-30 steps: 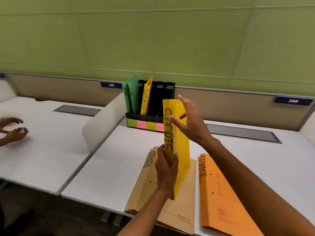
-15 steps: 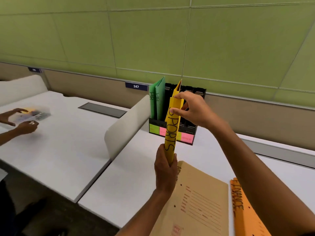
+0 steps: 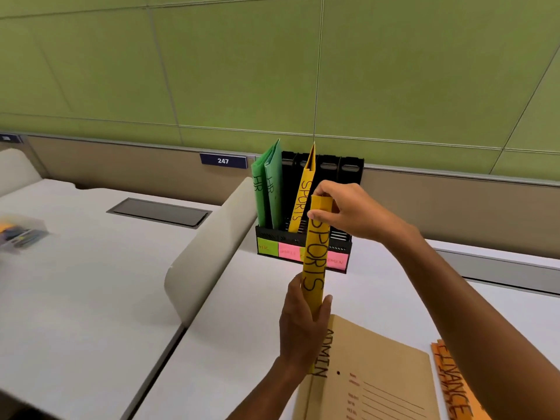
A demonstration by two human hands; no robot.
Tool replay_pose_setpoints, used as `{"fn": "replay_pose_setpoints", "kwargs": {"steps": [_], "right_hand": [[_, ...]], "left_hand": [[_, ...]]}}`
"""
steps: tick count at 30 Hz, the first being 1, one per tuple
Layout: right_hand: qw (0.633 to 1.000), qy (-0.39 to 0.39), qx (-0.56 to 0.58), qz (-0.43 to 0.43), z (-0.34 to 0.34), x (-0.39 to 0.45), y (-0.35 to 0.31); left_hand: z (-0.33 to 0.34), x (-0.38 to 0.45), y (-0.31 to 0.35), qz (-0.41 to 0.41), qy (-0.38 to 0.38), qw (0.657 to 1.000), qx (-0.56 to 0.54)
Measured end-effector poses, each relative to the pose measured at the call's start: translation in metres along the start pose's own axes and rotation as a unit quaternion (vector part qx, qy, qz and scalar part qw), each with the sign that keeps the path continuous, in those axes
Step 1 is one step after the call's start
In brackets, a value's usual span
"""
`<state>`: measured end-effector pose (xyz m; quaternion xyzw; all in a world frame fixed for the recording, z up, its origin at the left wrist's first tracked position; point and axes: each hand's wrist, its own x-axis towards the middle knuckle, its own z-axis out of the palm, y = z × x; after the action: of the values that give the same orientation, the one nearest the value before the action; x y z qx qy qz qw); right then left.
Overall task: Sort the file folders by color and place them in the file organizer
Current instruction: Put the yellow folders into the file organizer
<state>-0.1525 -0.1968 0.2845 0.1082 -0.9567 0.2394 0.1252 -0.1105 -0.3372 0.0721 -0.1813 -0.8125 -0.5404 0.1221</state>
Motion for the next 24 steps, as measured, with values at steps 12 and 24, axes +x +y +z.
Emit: {"fn": "replay_pose_setpoints", "kwargs": {"steps": [12, 24], "right_hand": [[0.999, 0.015, -0.041, 0.028, -0.029, 0.045, 0.014], [0.995, 0.049, -0.082, 0.029, -0.064, 0.131, -0.012]], "left_hand": [[-0.018, 0.078, -0.096, -0.013, -0.081, 0.996, -0.030], [-0.023, 0.162, -0.188, 0.064, -0.163, 0.980, 0.098]]}}
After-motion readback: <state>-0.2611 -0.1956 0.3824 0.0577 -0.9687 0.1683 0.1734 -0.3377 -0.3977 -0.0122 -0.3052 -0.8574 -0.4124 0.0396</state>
